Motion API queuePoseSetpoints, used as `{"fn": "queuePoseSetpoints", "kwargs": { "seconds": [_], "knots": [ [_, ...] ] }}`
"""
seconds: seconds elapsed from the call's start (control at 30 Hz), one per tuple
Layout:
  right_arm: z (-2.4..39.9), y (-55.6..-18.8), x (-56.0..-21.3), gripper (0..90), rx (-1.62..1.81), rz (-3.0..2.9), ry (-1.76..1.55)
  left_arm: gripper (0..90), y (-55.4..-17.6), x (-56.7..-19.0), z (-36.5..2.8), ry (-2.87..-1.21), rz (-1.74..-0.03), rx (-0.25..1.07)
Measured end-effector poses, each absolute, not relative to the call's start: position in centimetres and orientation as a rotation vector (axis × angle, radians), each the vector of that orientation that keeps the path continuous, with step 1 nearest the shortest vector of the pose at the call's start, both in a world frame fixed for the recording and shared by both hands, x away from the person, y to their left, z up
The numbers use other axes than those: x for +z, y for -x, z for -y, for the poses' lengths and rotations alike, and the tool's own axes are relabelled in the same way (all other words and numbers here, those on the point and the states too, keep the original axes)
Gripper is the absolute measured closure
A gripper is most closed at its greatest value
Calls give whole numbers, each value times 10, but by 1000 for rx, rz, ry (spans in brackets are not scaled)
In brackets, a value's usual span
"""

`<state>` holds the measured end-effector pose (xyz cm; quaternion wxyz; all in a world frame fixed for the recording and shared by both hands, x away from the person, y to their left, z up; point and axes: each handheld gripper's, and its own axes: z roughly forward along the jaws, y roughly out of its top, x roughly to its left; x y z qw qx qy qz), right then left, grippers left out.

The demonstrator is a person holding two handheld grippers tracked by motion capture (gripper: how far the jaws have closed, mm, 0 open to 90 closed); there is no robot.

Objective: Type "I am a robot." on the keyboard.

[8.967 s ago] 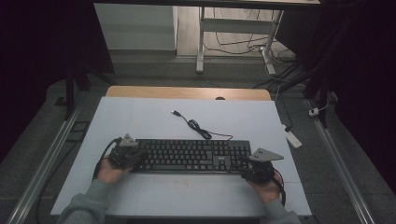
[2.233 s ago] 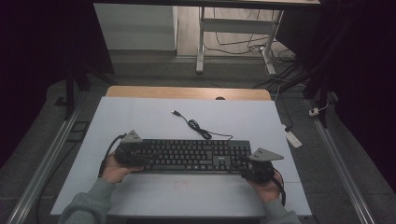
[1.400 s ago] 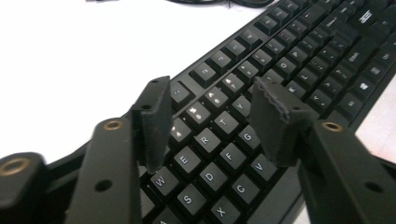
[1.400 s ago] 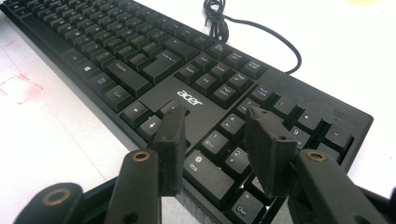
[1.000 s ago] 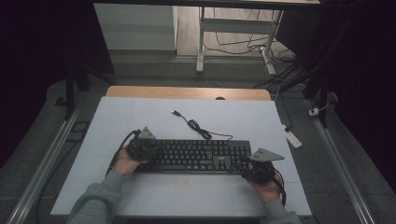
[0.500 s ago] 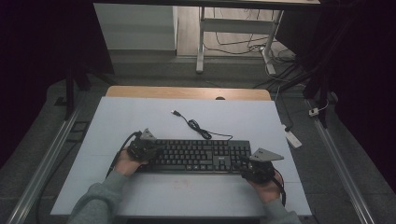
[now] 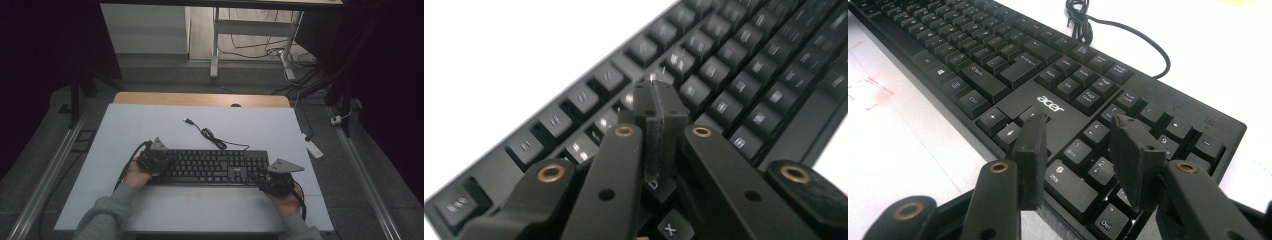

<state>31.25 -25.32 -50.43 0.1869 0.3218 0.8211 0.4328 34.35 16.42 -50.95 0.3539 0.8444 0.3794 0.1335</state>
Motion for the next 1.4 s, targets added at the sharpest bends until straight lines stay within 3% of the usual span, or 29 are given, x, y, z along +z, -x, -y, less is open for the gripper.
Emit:
{"fn": "queuePoseSetpoints", "kwargs": {
  "seconds": [0.1,0.37,0.6,0.77,1.2,1.4],
  "knots": [
    [253,-312,-504,586,1208,-2309,-908,864,-340,-500,-170,-2129,-971,357],
    [252,-313,-504,586,1225,-2311,-902,547,-334,-491,-181,-2063,-1002,345],
    [253,-312,-504,586,1225,-2308,-903,362,-331,-485,-189,-2024,-1036,330],
    [252,-312,-504,585,1225,-2315,-899,315,-330,-482,-194,-2020,-1034,314],
    [246,-313,-501,565,1245,-2330,-884,303,-332,-484,-196,-2034,-1040,297],
    [235,-314,-496,514,1302,-2338,-859,301,-332,-485,-194,-2042,-1039,293]
  ]
}}
